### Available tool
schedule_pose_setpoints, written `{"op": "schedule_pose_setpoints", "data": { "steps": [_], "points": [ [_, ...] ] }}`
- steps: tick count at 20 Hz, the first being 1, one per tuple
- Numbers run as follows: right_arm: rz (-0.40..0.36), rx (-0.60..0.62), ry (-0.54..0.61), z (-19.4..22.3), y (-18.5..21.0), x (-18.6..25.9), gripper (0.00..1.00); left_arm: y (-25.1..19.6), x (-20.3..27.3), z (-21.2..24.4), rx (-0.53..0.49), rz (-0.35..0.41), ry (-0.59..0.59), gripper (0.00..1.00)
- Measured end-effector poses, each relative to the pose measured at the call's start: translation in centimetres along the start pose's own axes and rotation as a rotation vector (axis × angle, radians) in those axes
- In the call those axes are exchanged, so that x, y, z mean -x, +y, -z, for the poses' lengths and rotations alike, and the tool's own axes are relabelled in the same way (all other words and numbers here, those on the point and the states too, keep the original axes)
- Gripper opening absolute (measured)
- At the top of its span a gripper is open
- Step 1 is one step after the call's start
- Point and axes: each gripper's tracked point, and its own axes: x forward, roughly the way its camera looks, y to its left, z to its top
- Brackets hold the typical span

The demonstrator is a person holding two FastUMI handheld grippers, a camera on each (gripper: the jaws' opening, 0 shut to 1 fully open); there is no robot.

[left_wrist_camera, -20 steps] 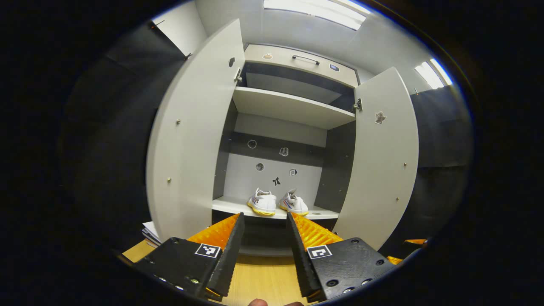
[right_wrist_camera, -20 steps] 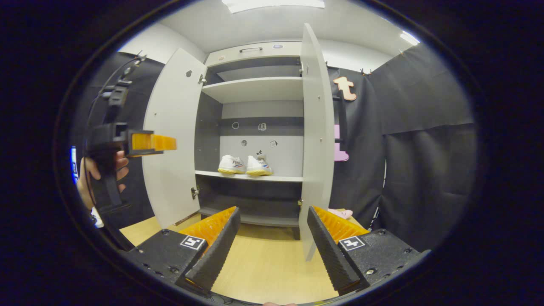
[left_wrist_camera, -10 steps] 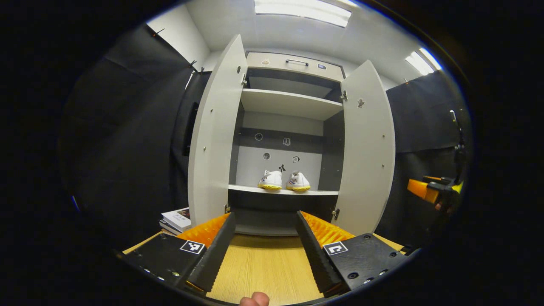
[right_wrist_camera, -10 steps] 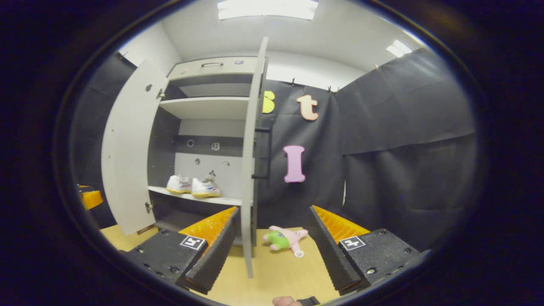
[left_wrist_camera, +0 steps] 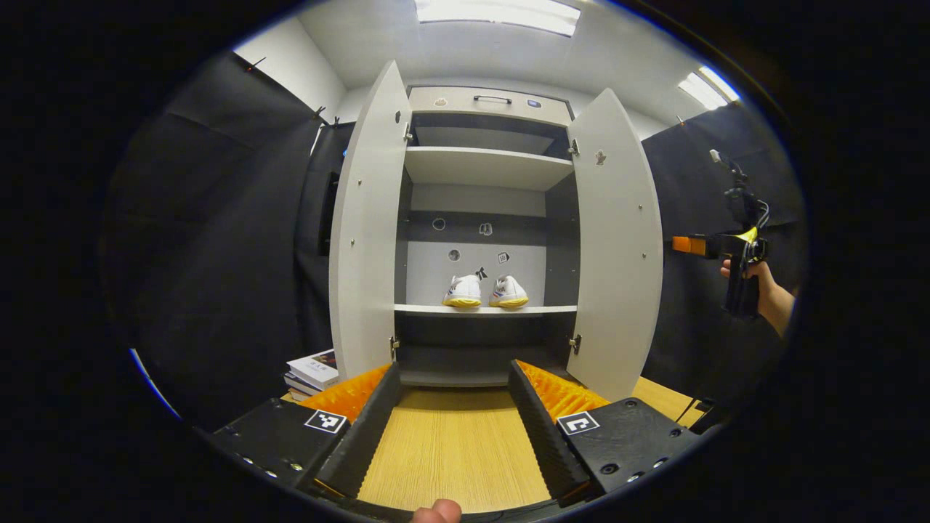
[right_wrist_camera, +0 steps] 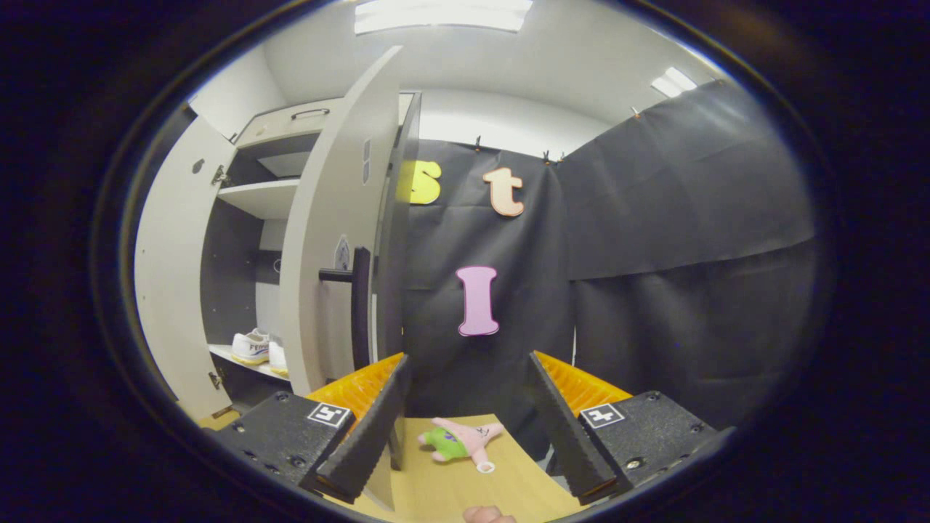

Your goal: Grab one shoe with the right hand and put it into the shoe cabinet, grab the other shoe with the left hand and put it into the shoe cabinet; then close the right door with the right hand and the left door with the left hand.

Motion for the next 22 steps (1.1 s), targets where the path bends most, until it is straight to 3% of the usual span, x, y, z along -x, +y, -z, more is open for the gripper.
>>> {"op": "schedule_pose_setpoints", "data": {
  "steps": [4,7,12,22],
  "points": [
    [-0.007,0.036,0.010,-0.2,1.1,-2.0,1.00,0.8,0.2,0.6,0.003,-0.018,0.022,0.90],
    [-0.043,-0.014,0.023,-0.4,2.3,-1.9,0.92,0.9,0.1,1.2,0.014,-0.017,0.050,0.90],
    [-0.066,-0.008,0.010,-0.5,5.1,-1.1,0.95,0.3,-0.5,0.9,0.010,-0.001,0.043,0.89],
    [-0.201,-0.052,0.008,-0.3,15.0,-1.1,0.95,1.7,0.1,1.5,0.006,-0.023,0.054,0.90]
  ]
}}
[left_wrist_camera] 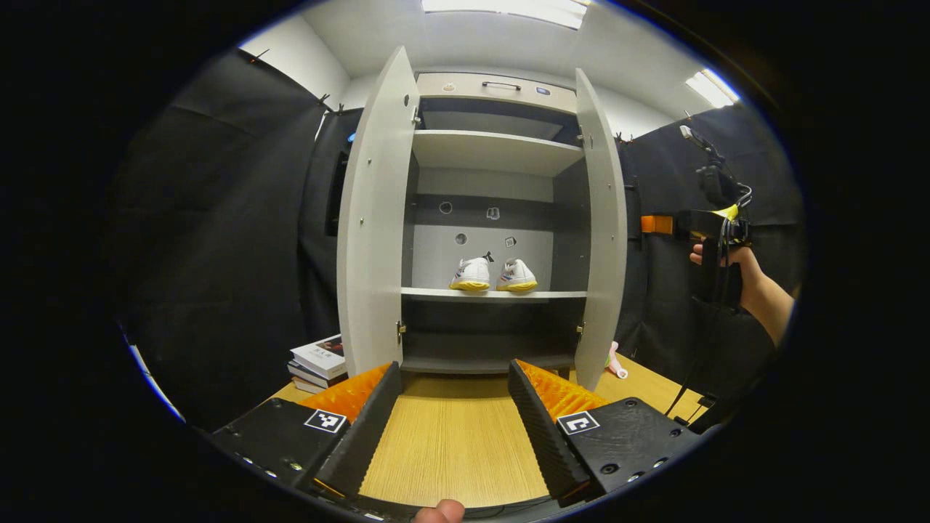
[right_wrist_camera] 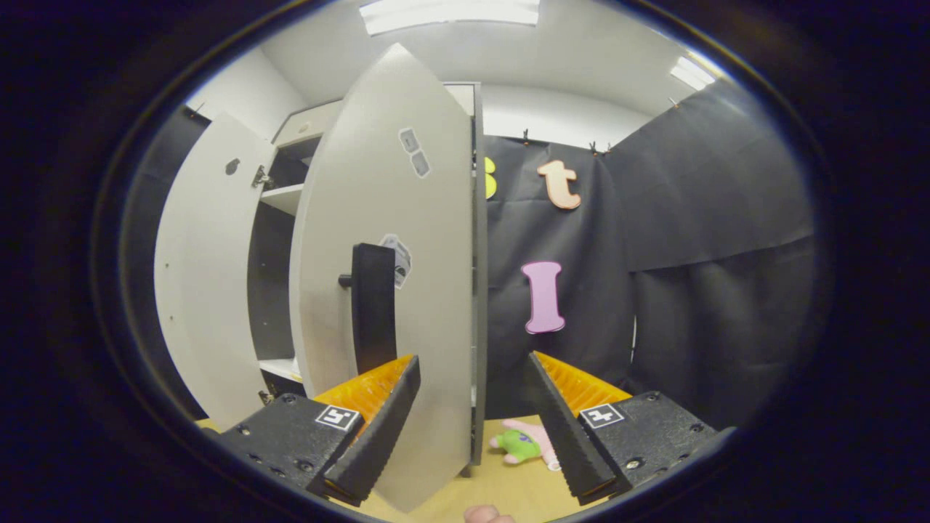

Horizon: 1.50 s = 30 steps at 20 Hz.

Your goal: Grab one shoe with the right hand and put it into the shoe cabinet, grab the other shoe with the left hand and put it into the shoe cabinet; then close the right door with the right hand and the left door with the left hand.

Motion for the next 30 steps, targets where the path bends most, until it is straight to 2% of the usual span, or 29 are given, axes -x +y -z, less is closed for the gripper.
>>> {"op": "schedule_pose_setpoints", "data": {
  "steps": [4,5,6,8,12,16,19,21,23,26,30],
  "points": [
    [-0.070,0.013,-0.015,-0.4,5.4,-2.7,0.96,1.6,0.3,-0.1,-0.001,-0.039,-0.002,0.90],
    [-0.072,0.019,-0.021,-0.6,6.2,-3.2,0.94,2.0,0.6,0.0,-0.001,-0.048,0.000,0.90],
    [-0.073,0.022,-0.033,-0.9,7.0,-3.4,0.97,2.5,0.6,0.1,-0.002,-0.058,0.002,0.90],
    [-0.047,0.039,-0.055,-1.3,7.1,-3.2,0.98,3.2,0.8,0.1,-0.004,-0.074,0.002,0.90],
    [-0.090,-0.013,-0.052,-0.3,7.8,1.2,0.97,4.6,0.4,-0.2,-0.008,-0.095,0.000,0.90],
    [-0.151,-0.004,-0.010,3.3,8.3,7.7,0.97,7.0,-0.9,-1.7,-0.022,-0.131,-0.014,0.90],
    [-0.188,-0.001,0.037,6.6,8.8,12.2,0.94,11.7,-2.4,-4.7,-0.029,-0.213,-0.067,0.89],
    [-0.226,-0.033,0.099,9.3,9.9,14.7,0.97,15.5,-3.2,-6.0,-0.012,-0.279,-0.084,0.89],
    [-0.234,-0.042,0.153,11.6,10.1,16.0,0.97,18.8,-4.7,-8.2,0.008,-0.312,-0.099,0.90],
    [-0.248,-0.073,0.176,13.0,10.6,16.8,0.97,23.3,-8.3,-12.5,-0.007,-0.332,-0.143,0.90],
    [-0.234,-0.050,0.182,13.3,10.4,16.9,0.97,25.8,-12.9,-15.1,0.035,-0.299,-0.133,0.90]
  ]
}}
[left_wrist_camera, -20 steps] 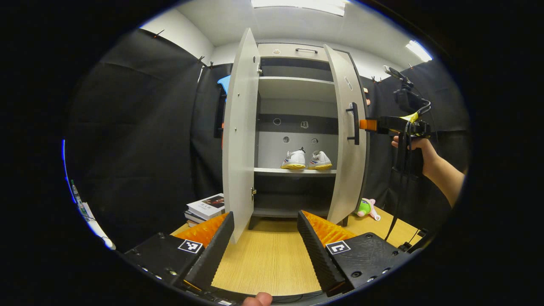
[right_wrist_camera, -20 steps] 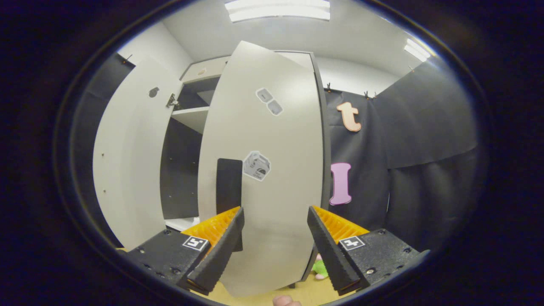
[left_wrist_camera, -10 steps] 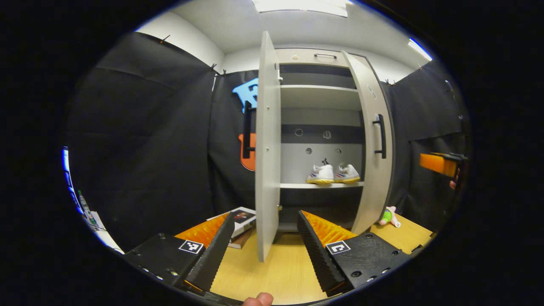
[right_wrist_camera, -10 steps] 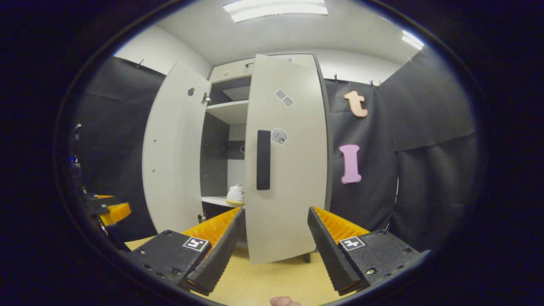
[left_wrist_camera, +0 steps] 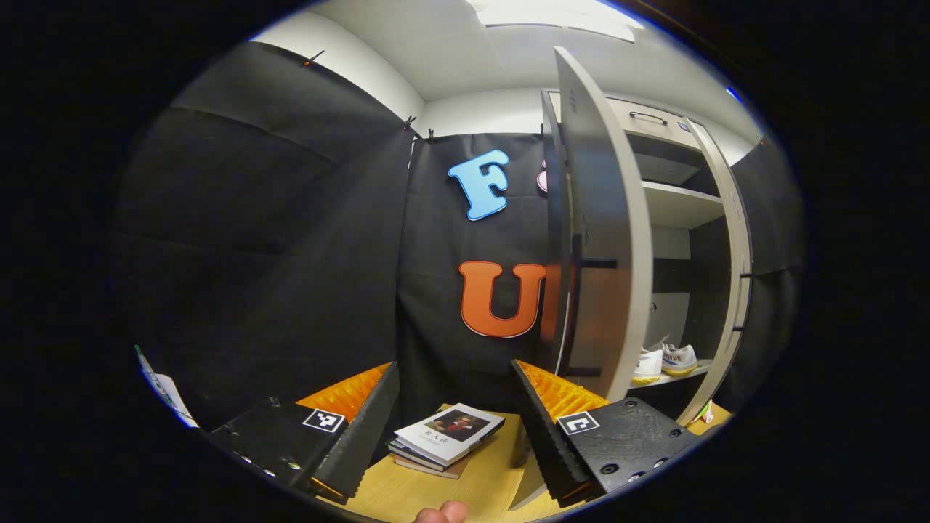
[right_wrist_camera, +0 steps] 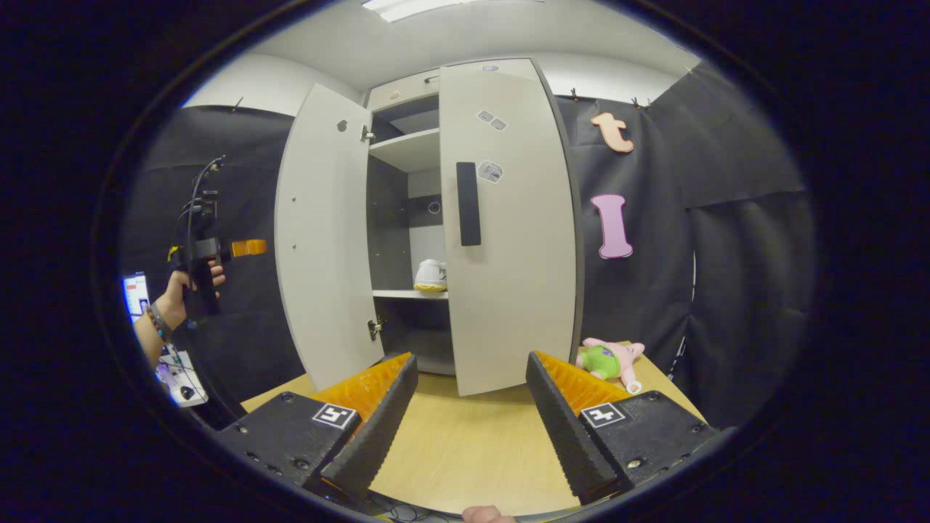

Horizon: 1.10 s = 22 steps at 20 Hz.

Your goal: Grab one shoe with the right hand and put it into the shoe cabinet, grab the other shoe with the left hand and put it into the shoe cabinet; then close the right door with the right hand and the left door with the left hand.

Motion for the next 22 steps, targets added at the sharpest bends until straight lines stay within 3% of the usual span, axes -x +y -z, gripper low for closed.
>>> {"op": "schedule_pose_setpoints", "data": {
  "steps": [5,8,12,18,22],
  "points": [
    [0.043,-0.021,-0.019,-0.7,-1.7,0.2,0.98,-1.5,-2.3,-0.7,-0.014,0.052,0.000,0.90],
    [0.065,-0.052,-0.019,-0.5,-2.6,0.4,0.98,-2.3,-2.1,-1.0,-0.056,0.066,-0.020,0.86],
    [0.080,-0.049,-0.020,-0.7,-3.3,0.7,0.97,-4.2,-1.6,-0.8,-0.050,0.096,-0.025,0.89],
    [0.095,-0.032,-0.041,-1.8,-4.7,0.8,0.98,-11.8,-0.9,-0.4,-0.023,0.242,-0.038,0.89],
    [0.133,-0.040,-0.042,-1.7,-6.4,1.3,0.98,-17.5,-3.0,-0.6,0.023,0.293,-0.050,0.89]
  ]
}}
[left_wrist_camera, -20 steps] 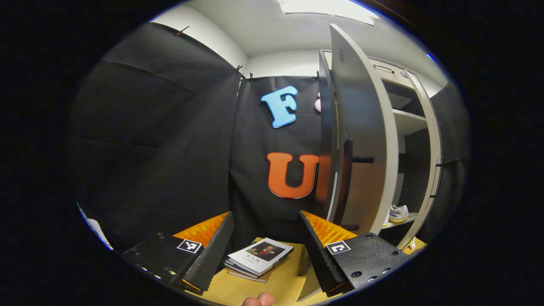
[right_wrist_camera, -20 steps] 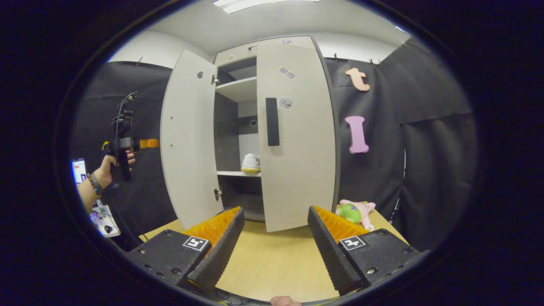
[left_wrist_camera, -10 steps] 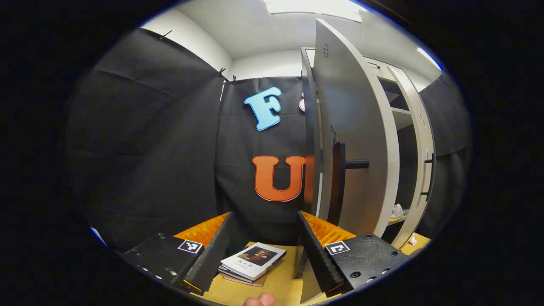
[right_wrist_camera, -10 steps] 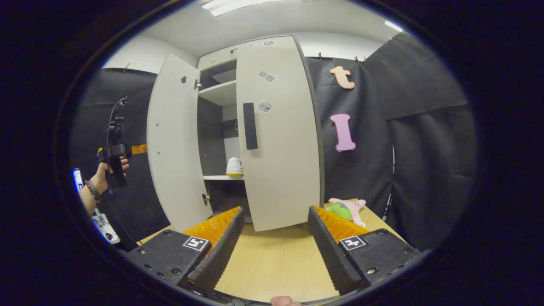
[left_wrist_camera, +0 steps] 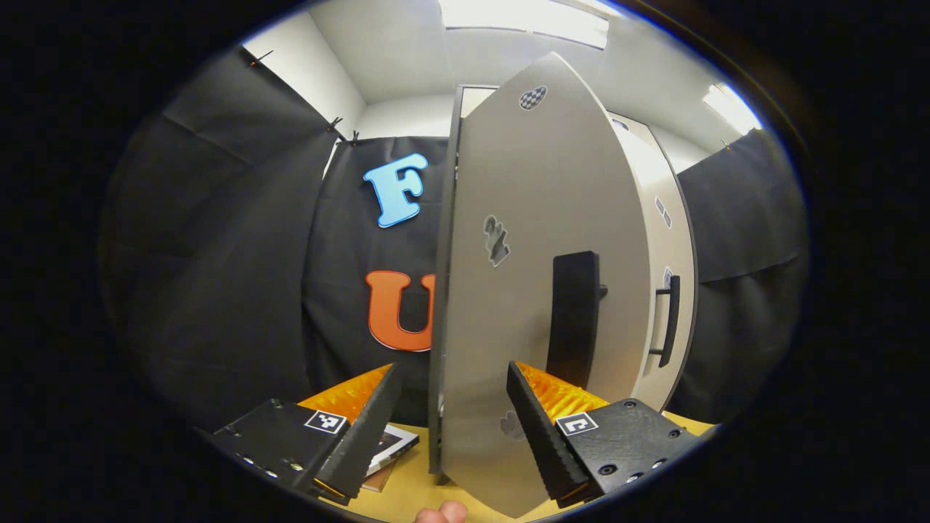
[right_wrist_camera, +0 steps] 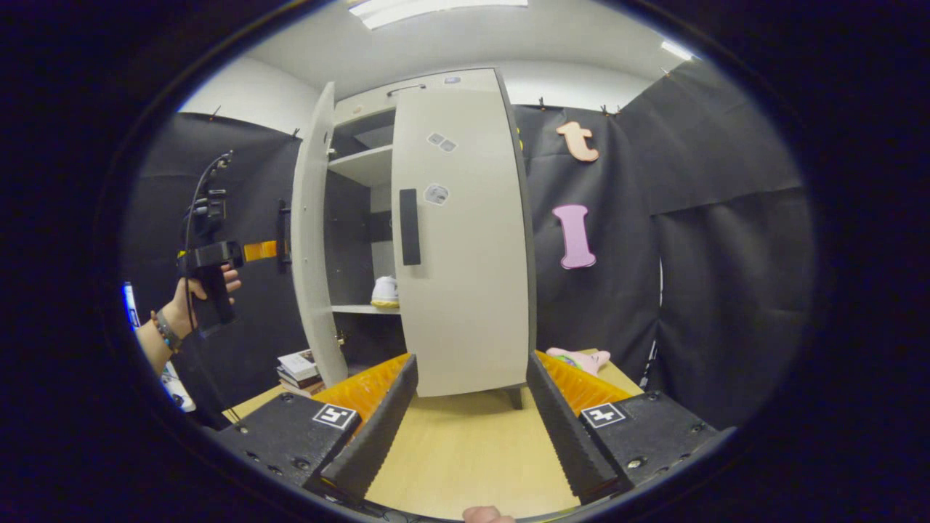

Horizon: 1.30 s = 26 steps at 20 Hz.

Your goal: Grab one shoe with the right hand and put it into the shoe cabinet, grab the other shoe with the left hand and put it into the shoe cabinet; then close the right door with the right hand and the left door with the left hand.

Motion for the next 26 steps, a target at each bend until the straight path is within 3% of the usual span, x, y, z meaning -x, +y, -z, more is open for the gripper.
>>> {"op": "schedule_pose_setpoints", "data": {
  "steps": [2,4,9,12,19,26],
  "points": [
    [0.027,-0.011,0.005,0.5,-1.1,0.4,0.94,-2.8,-2.2,0.6,0.044,0.042,0.031,0.89],
    [0.057,-0.025,0.003,0.6,-2.4,1.0,0.98,-3.4,-2.4,1.5,0.040,0.027,0.034,0.90],
    [0.122,-0.028,-0.006,0.6,-5.7,1.7,0.94,-3.6,0.0,1.2,0.013,0.012,0.006,0.90],
    [0.134,-0.028,-0.010,0.4,-6.4,1.6,0.98,-3.6,3.7,1.3,-0.003,0.003,-0.011,0.90],
    [0.054,-0.007,-0.005,0.3,-2.8,1.0,0.98,-7.2,13.4,5.8,-0.011,0.044,0.071,0.90],
    [-0.001,0.064,-0.020,1.2,1.4,1.3,0.98,-11.0,18.9,11.2,0.010,0.067,0.161,0.90]
  ]
}}
